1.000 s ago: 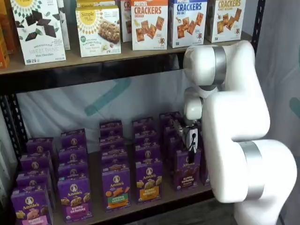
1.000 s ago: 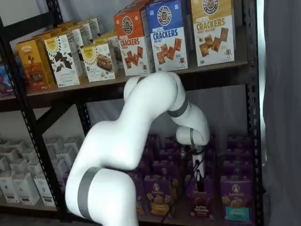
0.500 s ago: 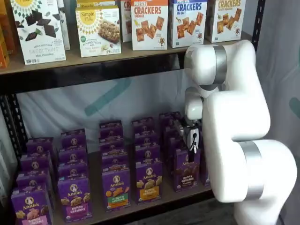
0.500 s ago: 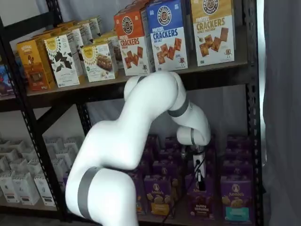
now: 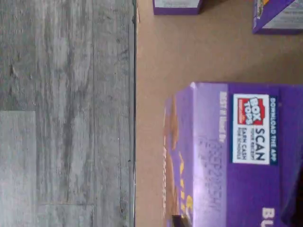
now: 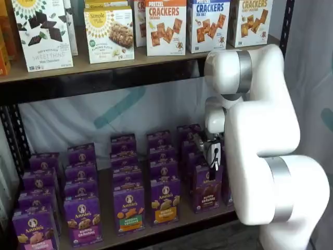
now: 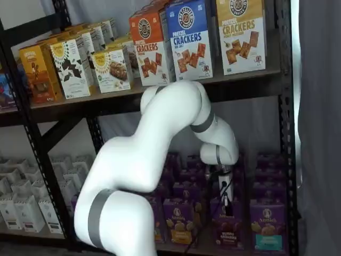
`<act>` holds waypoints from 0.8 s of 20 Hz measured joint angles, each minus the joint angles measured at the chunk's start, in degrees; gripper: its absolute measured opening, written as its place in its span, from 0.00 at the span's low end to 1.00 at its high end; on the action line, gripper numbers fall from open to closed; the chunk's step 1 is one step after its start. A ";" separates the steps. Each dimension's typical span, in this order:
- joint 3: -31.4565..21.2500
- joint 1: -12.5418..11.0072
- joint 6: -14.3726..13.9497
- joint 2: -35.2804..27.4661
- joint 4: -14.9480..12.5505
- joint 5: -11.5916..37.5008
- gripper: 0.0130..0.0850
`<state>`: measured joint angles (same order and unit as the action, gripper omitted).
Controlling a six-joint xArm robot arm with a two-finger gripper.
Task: Pick up the purple box with a brown patch in the center, on the bottom shelf, the fifth box from the left
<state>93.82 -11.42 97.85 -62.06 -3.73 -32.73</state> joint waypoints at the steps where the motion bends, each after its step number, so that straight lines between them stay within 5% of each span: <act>1: -0.09 0.00 0.02 0.02 0.02 0.14 0.22; 9: -2.49 0.00 -4.31 1.28 -4.94 1.44 0.22; 16: -6.10 -0.31 -0.25 4.56 -0.58 -0.43 0.22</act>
<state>87.72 -11.74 97.60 -57.51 -4.30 -33.16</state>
